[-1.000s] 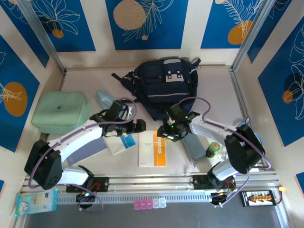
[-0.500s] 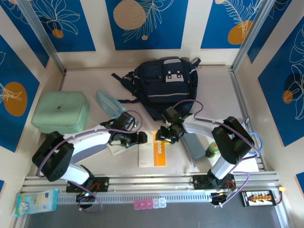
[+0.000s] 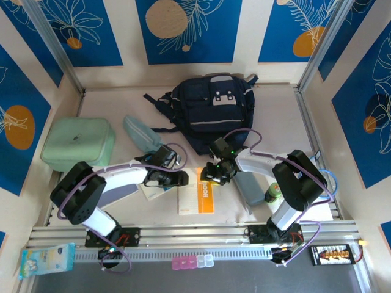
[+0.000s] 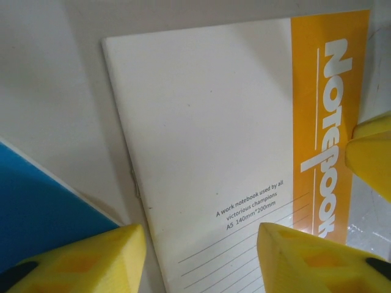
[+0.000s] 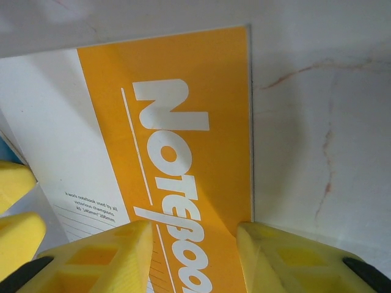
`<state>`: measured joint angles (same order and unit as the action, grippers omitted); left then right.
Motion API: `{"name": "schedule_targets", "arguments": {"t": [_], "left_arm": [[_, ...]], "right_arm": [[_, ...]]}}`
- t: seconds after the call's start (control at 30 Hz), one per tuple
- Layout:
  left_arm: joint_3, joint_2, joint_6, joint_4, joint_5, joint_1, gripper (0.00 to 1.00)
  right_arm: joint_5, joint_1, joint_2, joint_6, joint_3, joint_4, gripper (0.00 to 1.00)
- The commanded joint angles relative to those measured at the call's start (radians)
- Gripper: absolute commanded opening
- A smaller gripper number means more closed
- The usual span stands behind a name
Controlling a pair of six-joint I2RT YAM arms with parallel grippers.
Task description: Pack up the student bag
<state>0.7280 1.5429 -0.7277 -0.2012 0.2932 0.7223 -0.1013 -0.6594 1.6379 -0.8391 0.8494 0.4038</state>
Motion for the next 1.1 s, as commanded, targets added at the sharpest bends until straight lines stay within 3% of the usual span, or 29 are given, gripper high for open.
{"name": "schedule_targets", "arguments": {"t": [0.0,0.17,0.4,0.6,0.8,0.9,1.07], "left_arm": [[-0.007,0.031,0.008,0.017,0.031,0.01,0.46],[0.0,0.038,0.005,-0.009,0.013,0.011,0.5],[0.03,0.013,-0.007,-0.248,-0.169,0.009,0.64],[0.098,-0.085,-0.001,-0.236,-0.125,0.012,0.67],[0.107,-0.067,-0.013,-0.177,-0.034,0.018,0.61],[0.111,-0.02,-0.021,-0.171,-0.016,0.023,0.54],[0.122,0.024,-0.015,-0.173,-0.03,0.024,0.5]], "right_arm": [[0.042,0.009,0.02,-0.007,-0.041,0.027,0.43],[0.039,0.01,0.028,-0.012,-0.046,0.02,0.43],[0.057,0.015,0.037,-0.02,-0.044,0.026,0.42],[0.055,0.021,0.049,-0.016,-0.042,0.025,0.42],[0.05,0.023,0.054,-0.018,-0.047,0.02,0.42],[0.047,0.024,0.057,-0.02,-0.049,0.015,0.42],[0.046,0.026,0.06,-0.019,-0.05,0.016,0.41]]}}
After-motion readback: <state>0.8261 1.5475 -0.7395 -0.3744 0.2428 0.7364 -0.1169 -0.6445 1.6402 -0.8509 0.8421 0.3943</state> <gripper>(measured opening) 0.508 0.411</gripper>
